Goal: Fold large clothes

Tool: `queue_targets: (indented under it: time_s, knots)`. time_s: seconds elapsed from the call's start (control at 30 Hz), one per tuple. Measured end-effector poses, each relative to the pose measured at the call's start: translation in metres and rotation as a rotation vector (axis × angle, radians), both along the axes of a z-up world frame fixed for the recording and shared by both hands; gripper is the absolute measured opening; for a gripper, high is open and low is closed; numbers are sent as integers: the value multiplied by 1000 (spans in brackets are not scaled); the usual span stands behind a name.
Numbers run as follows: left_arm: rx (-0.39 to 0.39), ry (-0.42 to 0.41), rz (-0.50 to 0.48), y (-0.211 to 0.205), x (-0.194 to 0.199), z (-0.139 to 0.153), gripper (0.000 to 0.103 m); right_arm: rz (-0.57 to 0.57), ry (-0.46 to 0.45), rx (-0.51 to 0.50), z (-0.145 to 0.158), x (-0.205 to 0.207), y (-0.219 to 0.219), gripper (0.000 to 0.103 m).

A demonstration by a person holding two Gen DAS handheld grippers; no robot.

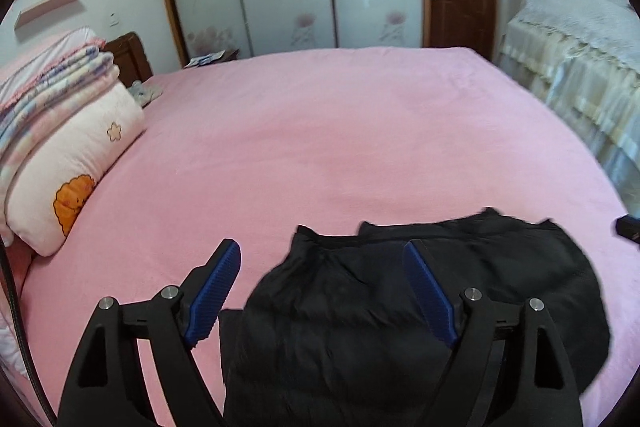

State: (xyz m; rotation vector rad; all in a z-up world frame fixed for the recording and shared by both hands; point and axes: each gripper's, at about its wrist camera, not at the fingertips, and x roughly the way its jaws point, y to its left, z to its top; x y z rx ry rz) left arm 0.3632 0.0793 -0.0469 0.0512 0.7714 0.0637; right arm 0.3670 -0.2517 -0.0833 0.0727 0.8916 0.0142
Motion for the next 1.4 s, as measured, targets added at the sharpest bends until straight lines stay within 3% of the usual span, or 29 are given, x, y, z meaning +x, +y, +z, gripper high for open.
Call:
queue_targets:
  time_s: [0.13, 0.23, 0.47, 0.63, 0.77, 0.9, 1.0, 1.1, 1.23, 1.4]
  knots:
    - [-34, -31, -52, -13, -38, 30, 87, 55, 63, 85, 19, -32, 27, 31]
    - [-62, -43, -93, -22, -63, 48, 87, 78, 60, 127, 31, -59, 48, 31]
    - [-72, -78, -151, -34, -111, 75, 92, 43, -150, 58, 63, -124, 68, 31]
    - [12, -109, -149, -43, -140, 79, 96, 122, -104, 1, 64, -138, 74, 31]
    - [6, -146, -143, -46, -170, 76, 96, 155, -171, -54, 63, -164, 83, 32]
    - [-72, -168, -94, -39, -196, 60, 97, 138, -257, -56, 55, -187, 89, 32]
    - [-194, -97, -73, -27, -204, 35, 97, 100, -273, 4, 43, -195, 87, 32]
    - [-254, -70, -40, -16, -213, 9, 97, 74, -300, 42, 29, -204, 87, 32]
    - [-315, -54, -49, -7, -229, -20, 97, 57, -359, 8, 14, -222, 99, 32]
    - [-464, 7, -37, 13, -240, -65, 97, 79, -370, -33, -5, -239, 113, 32]
